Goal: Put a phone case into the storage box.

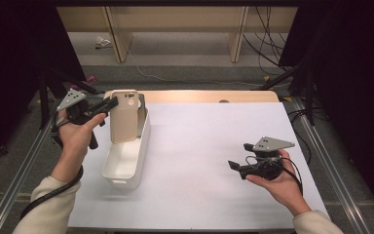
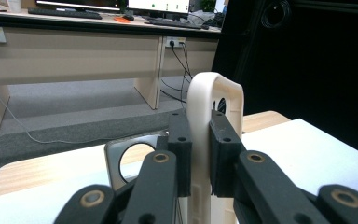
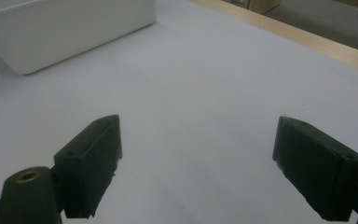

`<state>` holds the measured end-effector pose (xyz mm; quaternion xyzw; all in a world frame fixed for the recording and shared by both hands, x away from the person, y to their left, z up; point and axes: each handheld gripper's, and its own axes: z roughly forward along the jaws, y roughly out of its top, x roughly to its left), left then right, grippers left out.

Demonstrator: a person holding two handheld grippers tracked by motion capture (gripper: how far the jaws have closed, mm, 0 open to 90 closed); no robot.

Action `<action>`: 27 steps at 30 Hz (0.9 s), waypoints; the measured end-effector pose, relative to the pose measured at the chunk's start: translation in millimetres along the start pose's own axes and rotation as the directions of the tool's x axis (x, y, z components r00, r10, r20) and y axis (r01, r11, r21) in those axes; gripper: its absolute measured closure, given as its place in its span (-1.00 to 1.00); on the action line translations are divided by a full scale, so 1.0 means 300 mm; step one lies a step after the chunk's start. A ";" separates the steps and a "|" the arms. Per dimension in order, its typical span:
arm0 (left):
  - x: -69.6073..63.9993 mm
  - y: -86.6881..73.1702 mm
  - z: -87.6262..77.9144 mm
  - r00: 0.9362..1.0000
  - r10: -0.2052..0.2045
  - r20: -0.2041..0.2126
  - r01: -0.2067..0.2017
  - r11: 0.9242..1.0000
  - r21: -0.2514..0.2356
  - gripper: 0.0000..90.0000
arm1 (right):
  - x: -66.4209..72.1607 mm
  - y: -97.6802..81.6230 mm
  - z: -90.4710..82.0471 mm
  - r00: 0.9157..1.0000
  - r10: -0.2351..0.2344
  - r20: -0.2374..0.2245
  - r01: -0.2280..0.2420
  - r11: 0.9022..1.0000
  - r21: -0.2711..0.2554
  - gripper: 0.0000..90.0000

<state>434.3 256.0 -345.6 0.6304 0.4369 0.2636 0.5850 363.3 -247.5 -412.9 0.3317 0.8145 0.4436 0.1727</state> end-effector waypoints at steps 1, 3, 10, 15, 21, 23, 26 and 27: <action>0.000 0.000 0.000 1.000 0.000 0.000 0.000 1.000 0.000 0.80 | 0.000 0.000 0.000 1.000 0.000 0.001 0.000 1.000 0.000 -0.64; 0.006 0.000 0.001 1.000 -0.001 -0.002 0.001 1.000 -0.001 0.80 | 0.000 0.000 0.000 1.000 0.000 0.002 0.000 1.000 -0.002 -0.64; 0.014 0.002 0.006 1.000 0.001 -0.007 -0.001 1.000 0.000 0.80 | 0.000 0.000 0.000 1.000 0.001 0.001 -0.001 1.000 -0.002 -0.64; 0.021 0.007 0.013 1.000 0.003 -0.008 -0.003 1.000 0.001 0.80 | 0.000 0.000 0.001 1.000 0.001 0.000 -0.001 1.000 -0.001 -0.64; 0.029 0.014 0.028 1.000 0.004 -0.012 -0.004 1.000 0.000 0.80 | -0.001 0.000 0.001 1.000 0.001 0.001 -0.001 1.000 -0.002 -0.64; 0.030 0.014 0.035 1.000 0.005 -0.012 -0.005 1.000 0.003 0.80 | 0.000 0.000 0.001 1.000 0.002 0.001 -0.002 1.000 -0.002 -0.64; 0.029 0.012 0.047 1.000 0.003 -0.006 -0.003 1.000 0.003 0.80 | 0.000 0.000 0.002 1.000 0.001 0.000 -0.001 1.000 -0.002 -0.64; 0.029 0.011 0.051 1.000 0.004 -0.006 -0.004 1.000 0.004 0.80 | 0.000 0.000 0.002 1.000 0.002 -0.001 -0.002 1.000 -0.001 -0.64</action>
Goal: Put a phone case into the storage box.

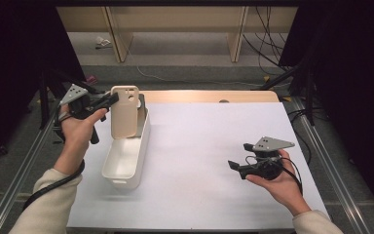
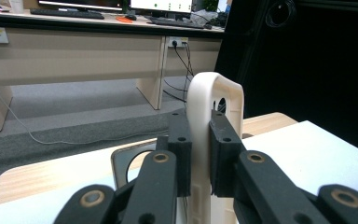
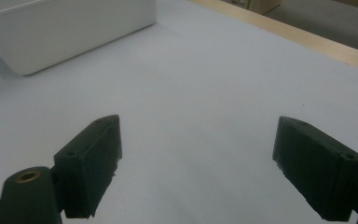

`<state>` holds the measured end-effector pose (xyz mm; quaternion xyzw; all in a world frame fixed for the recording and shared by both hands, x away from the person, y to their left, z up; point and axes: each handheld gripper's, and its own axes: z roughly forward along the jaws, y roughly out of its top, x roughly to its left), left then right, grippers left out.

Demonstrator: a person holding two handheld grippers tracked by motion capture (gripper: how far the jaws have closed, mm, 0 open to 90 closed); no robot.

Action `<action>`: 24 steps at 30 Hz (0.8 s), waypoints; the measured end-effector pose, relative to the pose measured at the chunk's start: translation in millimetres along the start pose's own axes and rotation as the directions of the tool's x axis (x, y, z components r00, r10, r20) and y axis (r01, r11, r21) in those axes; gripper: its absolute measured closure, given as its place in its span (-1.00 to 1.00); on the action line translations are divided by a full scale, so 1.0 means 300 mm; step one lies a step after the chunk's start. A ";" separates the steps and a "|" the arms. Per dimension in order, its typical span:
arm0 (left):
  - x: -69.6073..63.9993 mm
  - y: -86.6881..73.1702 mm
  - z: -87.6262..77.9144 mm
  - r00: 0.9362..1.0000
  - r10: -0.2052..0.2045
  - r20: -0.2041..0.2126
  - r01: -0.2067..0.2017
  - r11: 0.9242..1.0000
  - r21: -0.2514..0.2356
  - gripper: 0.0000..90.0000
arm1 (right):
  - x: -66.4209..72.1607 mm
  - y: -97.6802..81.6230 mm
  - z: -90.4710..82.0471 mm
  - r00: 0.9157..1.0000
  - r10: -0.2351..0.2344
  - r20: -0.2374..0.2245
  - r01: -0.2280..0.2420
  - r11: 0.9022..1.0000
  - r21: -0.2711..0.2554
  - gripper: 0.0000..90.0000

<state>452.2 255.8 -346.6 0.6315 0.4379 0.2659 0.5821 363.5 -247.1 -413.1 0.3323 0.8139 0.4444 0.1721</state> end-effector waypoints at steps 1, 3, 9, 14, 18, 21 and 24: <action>-0.001 -0.001 0.005 1.000 -0.001 0.001 0.001 1.000 0.001 0.80 | 0.000 0.000 0.000 1.000 0.000 -0.001 0.000 1.000 0.001 -0.64; -0.002 -0.002 0.015 1.000 -0.001 0.002 0.001 1.000 0.001 0.80 | 0.000 0.000 0.000 1.000 0.000 -0.001 0.000 1.000 0.001 -0.64; -0.005 -0.010 0.044 1.000 -0.004 0.003 0.004 1.000 0.005 0.80 | 0.000 0.000 0.000 1.000 0.000 -0.001 0.000 1.000 0.001 -0.64; -0.001 -0.019 0.058 1.000 -0.006 0.003 0.006 1.000 0.012 0.80 | 0.001 0.000 0.000 1.000 0.000 -0.001 0.000 1.000 -0.002 -0.64; 0.008 -0.030 0.072 1.000 -0.008 0.001 0.008 1.000 0.018 0.80 | 0.000 0.000 0.000 1.000 0.000 -0.001 0.000 1.000 -0.003 -0.64; 0.012 -0.039 0.079 1.000 -0.011 -0.001 0.011 1.000 0.022 0.80 | 0.000 0.000 0.000 1.000 0.000 -0.002 0.000 1.000 -0.003 -0.64; 0.014 -0.045 0.084 1.000 -0.011 -0.003 0.012 1.000 0.025 0.80 | 0.000 0.000 0.000 1.000 0.000 -0.001 0.000 1.000 -0.003 -0.64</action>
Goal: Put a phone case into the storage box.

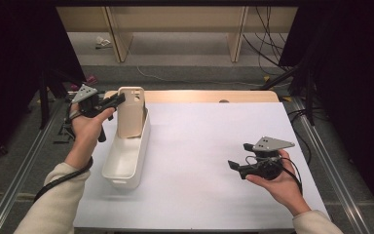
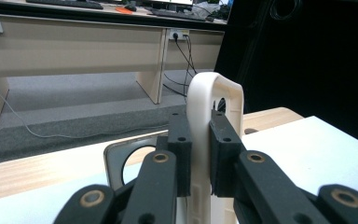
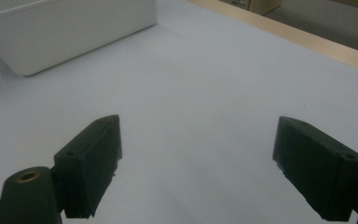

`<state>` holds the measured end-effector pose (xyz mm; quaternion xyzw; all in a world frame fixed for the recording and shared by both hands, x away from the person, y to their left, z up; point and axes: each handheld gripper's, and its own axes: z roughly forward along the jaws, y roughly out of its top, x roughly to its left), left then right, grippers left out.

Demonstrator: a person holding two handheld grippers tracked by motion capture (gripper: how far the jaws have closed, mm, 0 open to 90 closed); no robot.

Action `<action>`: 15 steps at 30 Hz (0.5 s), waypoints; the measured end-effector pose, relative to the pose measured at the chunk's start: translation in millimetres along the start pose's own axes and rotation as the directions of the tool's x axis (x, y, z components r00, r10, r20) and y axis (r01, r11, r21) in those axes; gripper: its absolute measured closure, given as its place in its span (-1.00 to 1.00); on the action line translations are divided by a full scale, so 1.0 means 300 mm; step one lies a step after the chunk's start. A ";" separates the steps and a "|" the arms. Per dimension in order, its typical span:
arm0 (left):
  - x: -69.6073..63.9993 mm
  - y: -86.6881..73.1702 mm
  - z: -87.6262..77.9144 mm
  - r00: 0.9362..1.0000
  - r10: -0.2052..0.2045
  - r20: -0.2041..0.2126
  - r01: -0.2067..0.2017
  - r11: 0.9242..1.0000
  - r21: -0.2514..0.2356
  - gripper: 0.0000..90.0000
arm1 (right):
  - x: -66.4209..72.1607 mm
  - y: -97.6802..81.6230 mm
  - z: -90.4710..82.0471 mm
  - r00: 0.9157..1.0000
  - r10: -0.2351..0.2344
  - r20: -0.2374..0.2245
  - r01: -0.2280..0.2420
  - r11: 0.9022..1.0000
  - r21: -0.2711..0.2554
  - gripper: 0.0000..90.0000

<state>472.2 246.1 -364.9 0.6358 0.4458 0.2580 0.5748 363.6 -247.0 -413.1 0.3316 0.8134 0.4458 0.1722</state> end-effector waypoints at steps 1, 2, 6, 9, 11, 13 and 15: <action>0.002 -0.005 0.005 1.000 -0.003 -0.001 0.003 1.000 0.003 0.80 | 0.000 0.000 0.000 1.000 0.001 0.000 -0.001 1.000 0.002 -0.64; 0.002 -0.005 0.005 1.000 -0.003 -0.001 0.003 1.000 0.003 0.80 | 0.000 0.000 0.000 1.000 0.001 0.000 -0.001 1.000 0.002 -0.64; 0.006 -0.015 0.016 1.000 -0.007 -0.004 0.007 1.000 0.009 0.80 | 0.000 0.000 -0.001 1.000 0.001 -0.001 -0.001 1.000 0.002 -0.64; 0.008 -0.022 0.023 1.000 -0.012 -0.005 0.012 1.000 0.012 0.80 | 0.000 0.000 0.000 1.000 0.001 -0.001 -0.001 1.000 0.000 -0.64; 0.010 -0.026 0.026 1.000 -0.012 -0.006 0.012 1.000 0.015 0.80 | 0.000 0.000 0.000 1.000 0.000 -0.001 0.000 1.000 0.001 -0.64; 0.013 -0.033 0.033 1.000 -0.014 -0.007 0.014 1.000 0.020 0.80 | 0.000 0.000 0.000 1.000 0.001 -0.001 -0.001 1.000 -0.001 -0.64; 0.015 -0.037 0.036 1.000 -0.015 -0.010 0.015 1.000 0.023 0.80 | 0.000 0.000 0.000 1.000 0.000 -0.001 0.000 1.000 -0.001 -0.64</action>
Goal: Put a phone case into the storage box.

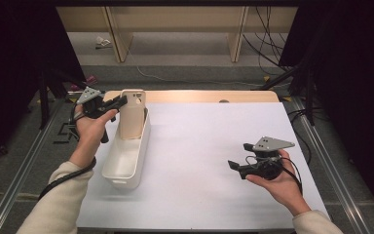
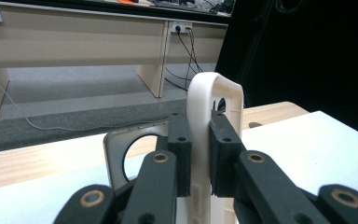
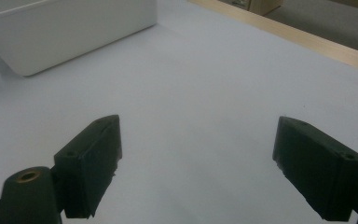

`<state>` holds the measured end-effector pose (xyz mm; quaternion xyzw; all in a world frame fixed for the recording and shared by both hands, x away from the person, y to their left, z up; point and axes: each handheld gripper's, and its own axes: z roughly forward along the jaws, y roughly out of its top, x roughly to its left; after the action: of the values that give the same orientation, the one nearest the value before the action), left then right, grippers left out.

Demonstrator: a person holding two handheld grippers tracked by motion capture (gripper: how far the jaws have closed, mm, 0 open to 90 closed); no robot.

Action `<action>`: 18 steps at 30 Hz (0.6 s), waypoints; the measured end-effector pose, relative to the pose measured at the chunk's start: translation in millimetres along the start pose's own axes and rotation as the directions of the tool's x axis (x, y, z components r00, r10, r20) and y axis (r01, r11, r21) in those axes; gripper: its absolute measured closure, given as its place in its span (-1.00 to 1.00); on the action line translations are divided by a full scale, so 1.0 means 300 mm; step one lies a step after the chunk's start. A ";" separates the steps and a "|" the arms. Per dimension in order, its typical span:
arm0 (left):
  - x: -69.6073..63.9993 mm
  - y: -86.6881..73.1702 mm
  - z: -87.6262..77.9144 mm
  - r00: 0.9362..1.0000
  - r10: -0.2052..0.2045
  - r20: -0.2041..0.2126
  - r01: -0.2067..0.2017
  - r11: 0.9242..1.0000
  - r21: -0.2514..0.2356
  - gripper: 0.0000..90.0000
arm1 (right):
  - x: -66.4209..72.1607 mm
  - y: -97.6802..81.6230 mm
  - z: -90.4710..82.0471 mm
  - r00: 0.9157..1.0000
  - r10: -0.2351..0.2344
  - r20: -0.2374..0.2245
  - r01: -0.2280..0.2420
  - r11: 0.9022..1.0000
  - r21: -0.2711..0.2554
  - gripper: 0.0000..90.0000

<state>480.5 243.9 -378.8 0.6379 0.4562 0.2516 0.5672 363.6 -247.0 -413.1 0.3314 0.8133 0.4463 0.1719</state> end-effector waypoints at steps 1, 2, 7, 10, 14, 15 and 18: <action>0.000 0.000 0.000 1.000 0.000 0.000 0.000 1.000 0.000 0.80 | 0.000 0.000 0.000 1.000 0.000 0.000 0.000 1.000 0.000 -0.64; 0.003 -0.004 0.003 1.000 -0.004 -0.001 0.004 1.000 0.005 0.80 | 0.000 0.000 0.000 1.000 0.000 0.000 0.000 1.000 0.001 -0.64; 0.007 -0.011 0.009 1.000 -0.007 -0.004 0.007 1.000 0.013 0.80 | -0.001 0.000 0.000 1.000 0.000 0.000 0.000 1.000 0.000 -0.64; 0.009 -0.015 0.017 1.000 -0.009 -0.005 0.009 1.000 0.018 0.80 | 0.000 0.000 0.000 1.000 0.001 -0.002 -0.001 1.000 0.001 -0.64; 0.011 -0.018 0.023 1.000 -0.012 -0.006 0.012 1.000 0.019 0.80 | -0.001 -0.001 0.002 1.000 0.002 -0.001 -0.002 1.000 0.000 -0.64; 0.011 -0.019 0.024 1.000 -0.013 -0.006 0.013 1.000 0.020 0.80 | -0.001 -0.001 0.002 1.000 0.002 -0.001 -0.002 1.000 0.000 -0.64; 0.016 -0.024 0.032 1.000 -0.016 -0.007 0.016 1.000 0.024 0.80 | -0.001 -0.001 0.002 1.000 0.001 -0.001 -0.001 1.000 0.001 -0.64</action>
<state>488.5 242.8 -388.9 0.6400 0.4663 0.2439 0.5599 364.1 -247.0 -413.7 0.3317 0.8135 0.4460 0.1710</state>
